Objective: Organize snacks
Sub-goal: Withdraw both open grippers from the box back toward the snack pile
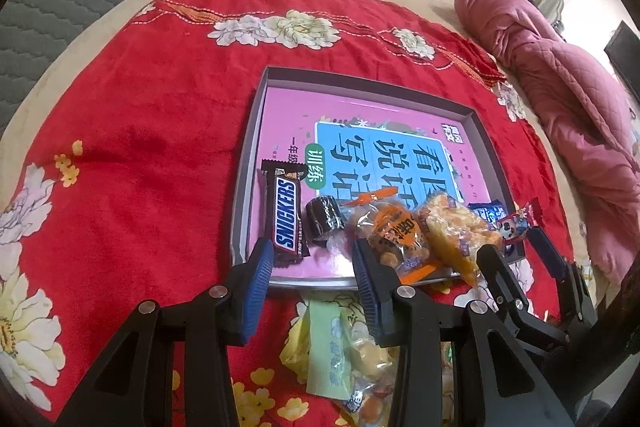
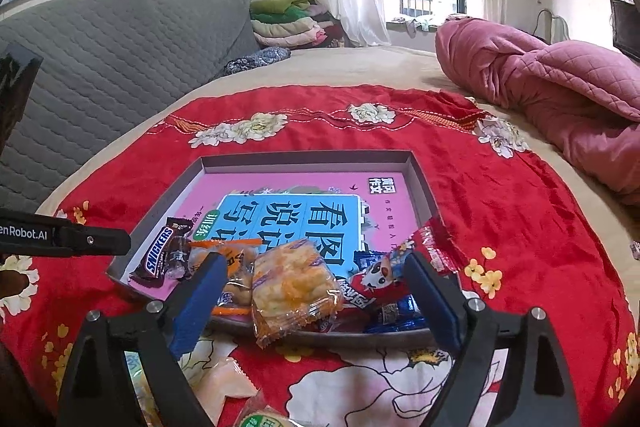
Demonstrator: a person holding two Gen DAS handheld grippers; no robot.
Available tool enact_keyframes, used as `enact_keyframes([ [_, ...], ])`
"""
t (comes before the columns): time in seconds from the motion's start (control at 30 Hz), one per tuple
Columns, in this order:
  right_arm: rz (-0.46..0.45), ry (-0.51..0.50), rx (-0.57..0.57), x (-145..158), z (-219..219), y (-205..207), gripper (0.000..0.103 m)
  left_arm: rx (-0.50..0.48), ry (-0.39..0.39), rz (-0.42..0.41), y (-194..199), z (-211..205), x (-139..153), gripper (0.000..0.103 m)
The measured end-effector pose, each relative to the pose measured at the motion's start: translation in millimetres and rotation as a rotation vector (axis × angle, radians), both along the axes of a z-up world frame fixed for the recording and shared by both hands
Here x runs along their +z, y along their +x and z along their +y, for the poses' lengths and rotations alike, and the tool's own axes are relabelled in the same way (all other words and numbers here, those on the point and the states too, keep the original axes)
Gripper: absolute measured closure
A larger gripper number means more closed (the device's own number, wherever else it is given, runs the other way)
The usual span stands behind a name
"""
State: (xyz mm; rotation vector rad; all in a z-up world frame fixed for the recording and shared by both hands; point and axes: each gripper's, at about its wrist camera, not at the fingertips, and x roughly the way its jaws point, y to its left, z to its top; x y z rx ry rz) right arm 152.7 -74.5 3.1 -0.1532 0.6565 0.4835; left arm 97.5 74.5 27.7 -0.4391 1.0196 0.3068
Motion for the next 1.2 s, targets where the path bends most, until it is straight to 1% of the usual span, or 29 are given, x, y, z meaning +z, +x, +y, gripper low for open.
enact_keyframes([
  [0.47, -0.014, -0.001, -0.019, 13.4, -10.9, -12.4, 0.012, -0.020, 0.009, -0.008, -12.6, -2.6, 9.7, 0.061],
  [0.67, -0.006, 0.015, -0.052, 19.6, -23.2, -13.0, 0.011, -0.030, 0.018, -0.002, -18.7, -4.0, 12.1, 0.060],
  [0.9, -0.002, 0.013, -0.056, 25.6, -26.8, -18.8, 0.011, -0.046, 0.030, 0.011, -25.7, -7.6, 12.5, 0.060],
  [1.0, 0.004, 0.006, -0.057, 26.8, -26.4, -21.7, 0.011, -0.053, 0.029, 0.015, -28.1, -8.8, 11.8, 0.060],
  [1.2, 0.047, -0.006, -0.050, 24.1, -28.4, -27.1, 0.011, -0.063, 0.030, 0.019, -31.0, -12.5, 13.2, 0.060],
])
